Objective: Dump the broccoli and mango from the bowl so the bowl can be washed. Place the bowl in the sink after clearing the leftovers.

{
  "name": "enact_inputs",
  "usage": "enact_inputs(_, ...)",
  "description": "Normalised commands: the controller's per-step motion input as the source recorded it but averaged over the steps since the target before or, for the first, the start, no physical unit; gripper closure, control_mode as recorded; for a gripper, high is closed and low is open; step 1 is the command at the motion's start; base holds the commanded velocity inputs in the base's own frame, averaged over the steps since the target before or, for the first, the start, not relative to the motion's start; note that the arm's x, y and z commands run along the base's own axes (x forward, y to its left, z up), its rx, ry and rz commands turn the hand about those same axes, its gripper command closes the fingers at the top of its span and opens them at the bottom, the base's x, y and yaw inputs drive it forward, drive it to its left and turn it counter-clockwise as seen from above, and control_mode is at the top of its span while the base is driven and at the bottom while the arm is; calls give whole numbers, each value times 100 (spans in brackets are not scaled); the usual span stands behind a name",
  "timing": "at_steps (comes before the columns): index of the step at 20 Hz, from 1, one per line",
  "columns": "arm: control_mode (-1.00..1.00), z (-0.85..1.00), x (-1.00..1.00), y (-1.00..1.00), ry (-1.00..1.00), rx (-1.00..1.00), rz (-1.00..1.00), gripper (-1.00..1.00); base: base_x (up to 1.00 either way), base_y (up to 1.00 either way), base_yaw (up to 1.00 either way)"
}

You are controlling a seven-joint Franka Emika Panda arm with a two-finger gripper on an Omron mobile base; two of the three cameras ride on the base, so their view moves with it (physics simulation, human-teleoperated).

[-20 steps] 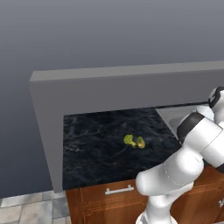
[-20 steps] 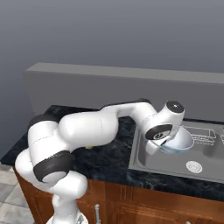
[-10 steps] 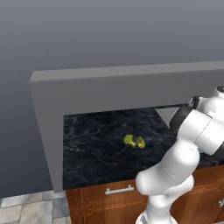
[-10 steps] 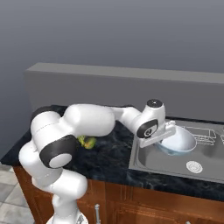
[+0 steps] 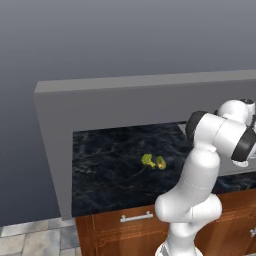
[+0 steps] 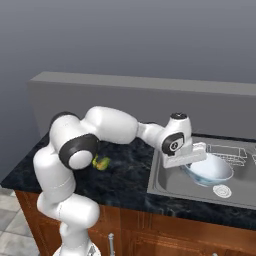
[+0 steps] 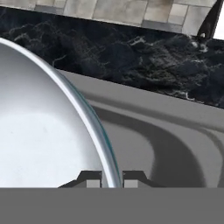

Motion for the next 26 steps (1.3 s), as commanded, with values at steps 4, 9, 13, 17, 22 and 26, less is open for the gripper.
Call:
enact_inputs(4,-100,-1,7,-43,2,7,-3,100,0,0,0)
enact_inputs(9,-100,-25,4,-2,1,6,-3,100,0,0,0)
enact_inputs(13,-100,-38,10,0,0,0,-5,100,0,0,0)
enact_inputs(17,-100,-10,43,0,0,0,-10,100,0,0,0)
enact_inputs(22,-100,-19,32,-12,0,0,-6,100,0,0,0)
enact_inputs(26,-100,-35,9,-13,0,1,-1,100,0,0,0)
